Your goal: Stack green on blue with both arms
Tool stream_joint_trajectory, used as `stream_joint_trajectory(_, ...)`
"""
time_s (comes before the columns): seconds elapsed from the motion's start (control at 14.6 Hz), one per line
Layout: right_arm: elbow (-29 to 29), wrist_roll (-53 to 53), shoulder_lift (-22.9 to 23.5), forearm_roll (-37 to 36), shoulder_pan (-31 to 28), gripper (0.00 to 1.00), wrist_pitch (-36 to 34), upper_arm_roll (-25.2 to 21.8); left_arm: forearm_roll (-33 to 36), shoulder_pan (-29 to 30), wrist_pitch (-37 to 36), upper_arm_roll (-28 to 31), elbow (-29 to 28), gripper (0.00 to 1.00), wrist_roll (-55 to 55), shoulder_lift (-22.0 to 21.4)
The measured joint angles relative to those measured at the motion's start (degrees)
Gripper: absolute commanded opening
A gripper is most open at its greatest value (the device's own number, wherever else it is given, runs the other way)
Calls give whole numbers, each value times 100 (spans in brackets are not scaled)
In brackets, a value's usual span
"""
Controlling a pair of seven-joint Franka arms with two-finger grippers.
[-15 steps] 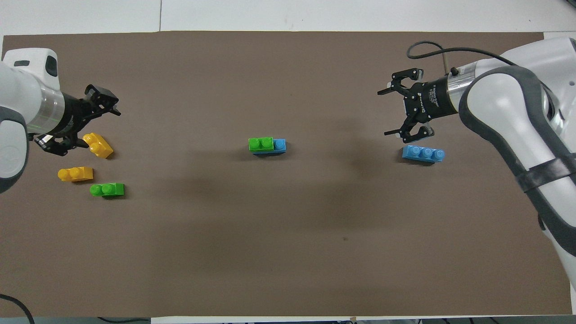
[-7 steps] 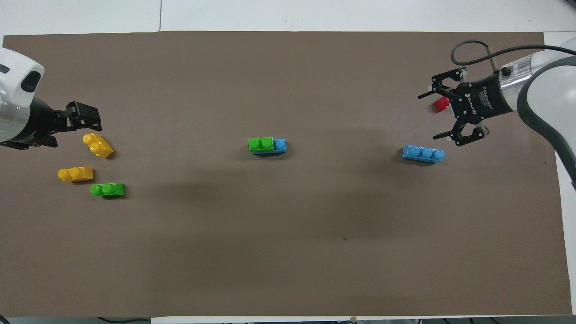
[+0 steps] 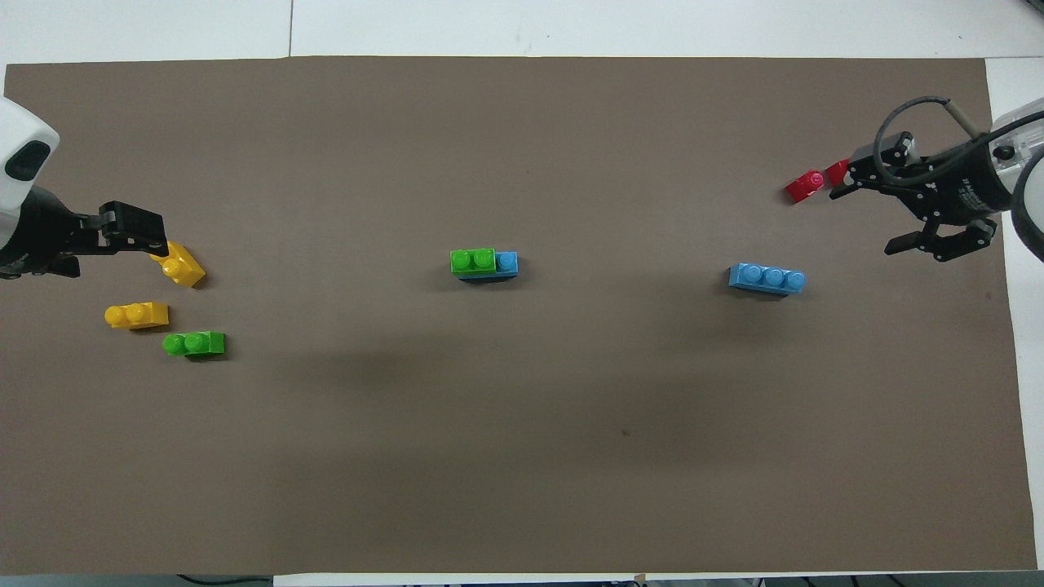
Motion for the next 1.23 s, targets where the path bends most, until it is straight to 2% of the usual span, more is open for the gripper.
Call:
stream_joint_trajectory(0.27,2,-948,-181,-504,20,100,-79,37,0,7,118,18,-37,100,640,0)
stream_joint_trajectory(0.61,4,-2059,-341,-1173,40,100,-94,84,0,6,142,8,-49,100,811,0)
stream_joint_trajectory(1.23,4,-2588,-489,-1404,45,100,-269,105,-66,7,76,21,-18,100,816,-4)
